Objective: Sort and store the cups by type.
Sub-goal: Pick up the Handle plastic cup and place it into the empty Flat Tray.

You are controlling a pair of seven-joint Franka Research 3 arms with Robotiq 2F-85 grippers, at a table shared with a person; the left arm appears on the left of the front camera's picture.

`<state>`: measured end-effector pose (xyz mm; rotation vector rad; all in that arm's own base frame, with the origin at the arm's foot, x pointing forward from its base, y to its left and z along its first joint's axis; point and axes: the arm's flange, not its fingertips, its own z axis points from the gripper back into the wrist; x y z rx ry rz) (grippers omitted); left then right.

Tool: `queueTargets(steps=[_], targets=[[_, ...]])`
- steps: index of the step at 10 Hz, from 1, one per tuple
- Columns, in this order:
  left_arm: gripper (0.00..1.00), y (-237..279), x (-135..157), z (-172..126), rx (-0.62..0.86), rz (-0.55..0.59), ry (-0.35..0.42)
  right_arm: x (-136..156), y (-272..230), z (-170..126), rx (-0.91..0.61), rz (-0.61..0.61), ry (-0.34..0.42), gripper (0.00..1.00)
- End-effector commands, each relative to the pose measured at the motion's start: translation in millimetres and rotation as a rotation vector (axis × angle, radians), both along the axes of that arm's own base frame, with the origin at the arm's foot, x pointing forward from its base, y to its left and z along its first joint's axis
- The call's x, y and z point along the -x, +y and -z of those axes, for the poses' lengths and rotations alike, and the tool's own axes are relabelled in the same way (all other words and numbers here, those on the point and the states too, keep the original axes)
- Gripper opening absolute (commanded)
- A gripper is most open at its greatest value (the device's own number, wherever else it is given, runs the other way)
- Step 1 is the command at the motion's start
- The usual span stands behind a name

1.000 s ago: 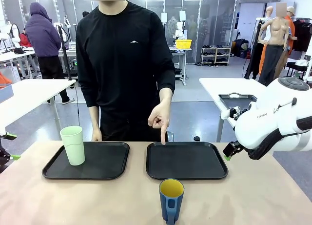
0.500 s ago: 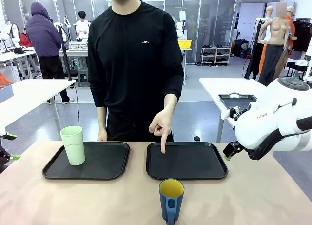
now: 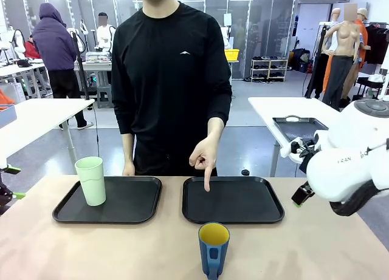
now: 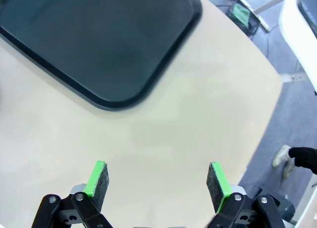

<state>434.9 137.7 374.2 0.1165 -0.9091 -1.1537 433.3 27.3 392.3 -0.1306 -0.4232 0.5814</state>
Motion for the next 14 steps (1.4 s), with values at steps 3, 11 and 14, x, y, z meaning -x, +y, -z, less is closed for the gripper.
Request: queueTargets(steps=[3, 11, 14], targets=[[1.00, 1, 1, -3, -0.005, 0.004, -0.006, 42, -37, 19, 0.023, -0.005, 0.039, 1.00], [1.00, 1, 1, -3, -0.005, 0.004, -0.006, 63, -88, 74, -0.076, -0.224, -0.077, 1.00], [1.00, 1, 1, -3, -0.005, 0.004, -0.006, -13, -74, 42, -0.009, -0.163, -0.063, 1.00]])
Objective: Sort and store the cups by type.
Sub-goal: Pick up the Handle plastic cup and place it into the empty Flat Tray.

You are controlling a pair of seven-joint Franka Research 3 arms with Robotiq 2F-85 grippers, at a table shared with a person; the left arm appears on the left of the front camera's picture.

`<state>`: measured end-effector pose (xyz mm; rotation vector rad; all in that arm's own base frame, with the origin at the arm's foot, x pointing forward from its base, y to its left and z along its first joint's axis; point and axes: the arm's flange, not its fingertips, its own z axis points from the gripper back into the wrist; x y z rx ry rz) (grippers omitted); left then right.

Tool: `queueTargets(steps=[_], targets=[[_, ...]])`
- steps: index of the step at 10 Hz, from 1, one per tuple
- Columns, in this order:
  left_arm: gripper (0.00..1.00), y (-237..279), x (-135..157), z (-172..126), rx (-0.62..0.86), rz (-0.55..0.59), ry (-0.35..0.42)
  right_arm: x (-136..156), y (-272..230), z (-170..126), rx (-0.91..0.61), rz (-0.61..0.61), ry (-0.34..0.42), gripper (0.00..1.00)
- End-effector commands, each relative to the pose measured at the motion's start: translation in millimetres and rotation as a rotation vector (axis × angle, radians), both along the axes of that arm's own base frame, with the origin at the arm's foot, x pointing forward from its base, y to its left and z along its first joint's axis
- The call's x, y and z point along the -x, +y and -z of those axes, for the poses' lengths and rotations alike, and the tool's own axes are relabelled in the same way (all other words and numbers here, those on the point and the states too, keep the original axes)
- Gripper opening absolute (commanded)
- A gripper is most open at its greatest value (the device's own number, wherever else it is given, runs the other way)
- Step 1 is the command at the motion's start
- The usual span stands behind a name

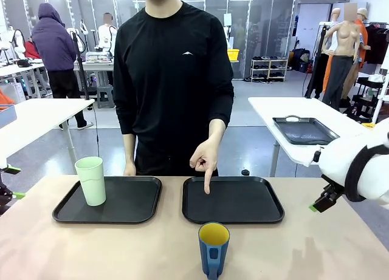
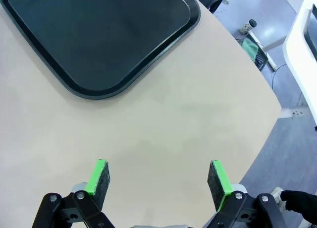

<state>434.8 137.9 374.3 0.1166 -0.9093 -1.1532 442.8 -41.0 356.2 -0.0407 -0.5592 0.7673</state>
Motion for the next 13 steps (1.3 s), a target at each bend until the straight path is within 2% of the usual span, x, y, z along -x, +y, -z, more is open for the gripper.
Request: queueTargets(steps=[1, 3, 4, 5, 7, 9, 12, 13], targets=[[1.00, 0, 1, -3, -0.005, 0.004, -0.006, -4, -6, 6, 0.069, 0.050, 0.030, 1.00], [1.00, 0, 1, -3, -0.005, 0.004, -0.006, -1, -4, 5, 0.015, 0.005, 0.007, 1.00], [1.00, 0, 1, -3, -0.005, 0.004, -0.006, -22, -3, 5, -0.081, -0.130, -0.068, 1.00], [1.00, 0, 1, -3, -0.005, 0.004, -0.006, -30, -17, 12, -0.076, -0.180, -0.102, 1.00], [1.00, 0, 1, -3, -0.005, 0.004, -0.006, -13, -49, 34, -0.054, -0.302, -0.077, 1.00], [1.00, 0, 1, -3, -0.005, 0.004, -0.006, -1, -64, 44, -0.028, -0.344, -0.059, 1.00], [1.00, 0, 1, -3, -0.005, 0.004, -0.006, 5, -72, 57, -0.130, -0.469, -0.128, 1.00], [1.00, 0, 1, -3, -0.005, 0.004, -0.006, 7, -74, 60, -0.214, -0.538, -0.166, 1.00]])
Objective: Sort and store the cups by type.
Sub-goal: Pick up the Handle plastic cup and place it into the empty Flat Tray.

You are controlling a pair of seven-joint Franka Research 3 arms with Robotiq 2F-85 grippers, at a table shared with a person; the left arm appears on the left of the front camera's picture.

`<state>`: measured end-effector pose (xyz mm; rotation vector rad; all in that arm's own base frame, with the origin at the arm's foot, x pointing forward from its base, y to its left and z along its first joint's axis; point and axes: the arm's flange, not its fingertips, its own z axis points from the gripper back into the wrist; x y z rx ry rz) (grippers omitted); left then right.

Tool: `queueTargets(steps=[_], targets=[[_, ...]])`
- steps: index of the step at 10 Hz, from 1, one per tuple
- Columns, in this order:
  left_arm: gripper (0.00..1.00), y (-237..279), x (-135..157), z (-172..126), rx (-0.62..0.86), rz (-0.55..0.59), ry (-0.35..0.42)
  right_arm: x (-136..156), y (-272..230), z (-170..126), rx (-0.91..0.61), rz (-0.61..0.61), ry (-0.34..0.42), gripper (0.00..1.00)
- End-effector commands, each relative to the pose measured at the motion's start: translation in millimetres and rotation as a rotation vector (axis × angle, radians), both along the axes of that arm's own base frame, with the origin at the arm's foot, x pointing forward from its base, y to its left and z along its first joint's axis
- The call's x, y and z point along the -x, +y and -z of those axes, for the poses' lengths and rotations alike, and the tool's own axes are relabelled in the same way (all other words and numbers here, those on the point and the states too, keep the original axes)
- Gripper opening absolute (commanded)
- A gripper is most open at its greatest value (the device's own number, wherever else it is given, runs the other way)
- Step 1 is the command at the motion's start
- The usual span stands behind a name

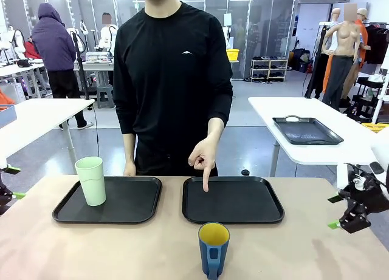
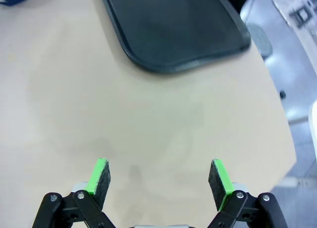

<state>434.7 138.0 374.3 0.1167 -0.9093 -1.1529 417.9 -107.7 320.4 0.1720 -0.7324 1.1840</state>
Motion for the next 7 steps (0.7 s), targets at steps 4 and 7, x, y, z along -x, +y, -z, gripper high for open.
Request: queueTargets(steps=[4, 7], targets=[[1.00, 0, 1, -3, -0.005, 0.005, -0.006, -26, -9, 31, -0.302, -0.249, -0.065, 1.00], [1.00, 0, 1, -3, -0.005, 0.005, -0.006, -26, -8, 39, -0.385, -0.325, -0.102, 1.00]])
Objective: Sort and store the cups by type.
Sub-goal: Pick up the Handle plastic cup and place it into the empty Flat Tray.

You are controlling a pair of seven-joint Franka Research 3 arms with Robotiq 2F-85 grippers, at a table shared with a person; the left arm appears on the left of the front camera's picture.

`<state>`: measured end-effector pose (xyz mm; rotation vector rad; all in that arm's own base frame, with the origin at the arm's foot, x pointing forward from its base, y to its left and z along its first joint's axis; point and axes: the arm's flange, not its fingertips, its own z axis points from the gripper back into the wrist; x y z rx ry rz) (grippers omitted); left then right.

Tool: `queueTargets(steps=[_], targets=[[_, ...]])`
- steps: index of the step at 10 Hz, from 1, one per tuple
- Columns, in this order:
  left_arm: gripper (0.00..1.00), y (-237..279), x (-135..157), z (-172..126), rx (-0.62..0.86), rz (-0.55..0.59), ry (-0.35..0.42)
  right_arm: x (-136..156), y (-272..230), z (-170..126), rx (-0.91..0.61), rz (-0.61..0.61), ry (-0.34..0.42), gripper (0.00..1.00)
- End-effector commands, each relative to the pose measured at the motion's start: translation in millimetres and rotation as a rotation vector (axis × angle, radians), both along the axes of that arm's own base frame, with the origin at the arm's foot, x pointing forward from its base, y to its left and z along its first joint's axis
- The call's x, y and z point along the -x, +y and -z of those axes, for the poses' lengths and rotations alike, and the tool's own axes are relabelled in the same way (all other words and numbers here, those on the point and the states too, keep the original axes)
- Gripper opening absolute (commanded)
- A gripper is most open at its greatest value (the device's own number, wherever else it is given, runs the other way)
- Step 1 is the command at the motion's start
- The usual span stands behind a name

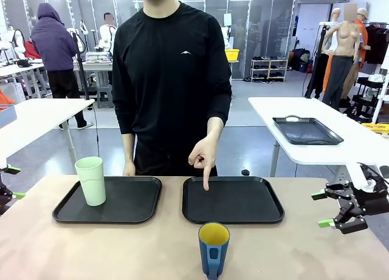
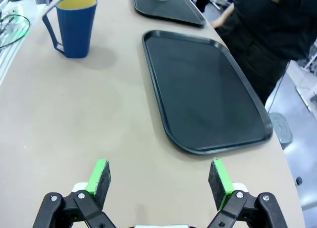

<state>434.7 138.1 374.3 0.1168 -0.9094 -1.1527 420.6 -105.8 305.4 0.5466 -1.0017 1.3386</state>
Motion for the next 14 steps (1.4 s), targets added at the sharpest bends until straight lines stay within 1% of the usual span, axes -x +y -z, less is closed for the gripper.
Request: queueTargets(steps=[1, 3, 4, 6, 7, 9, 10, 13, 14], targets=[[1.00, 0, 1, -3, -0.005, 0.005, -0.006, -24, -10, 27, -0.044, -0.045, -0.032, 1.00], [1.00, 0, 1, -3, -0.005, 0.005, -0.006, -26, -11, 30, -0.106, -0.114, -0.033, 1.00], [1.00, 0, 1, -3, -0.005, 0.005, -0.006, -28, -10, 32, -0.143, -0.146, 0.001, 1.00], [1.00, 0, 1, -3, -0.005, 0.005, -0.006, -30, -7, 35, -0.193, -0.148, 0.066, 1.00], [1.00, 0, 1, -3, -0.005, 0.005, -0.006, -31, -4, 37, -0.205, -0.164, 0.089, 1.00], [1.00, 0, 1, -3, -0.005, 0.005, -0.006, -34, 5, 39, -0.204, -0.154, 0.117, 1.00], [1.00, 0, 1, -3, -0.005, 0.005, -0.006, 3, 10, 19, -0.198, -0.152, 0.055, 1.00], [1.00, 0, 1, -3, -0.005, 0.005, -0.006, 0, 13, 20, -0.193, -0.158, 0.060, 1.00], [1.00, 0, 1, -3, -0.005, 0.005, -0.006, -11, 29, 28, -0.199, -0.222, 0.099, 1.00]])
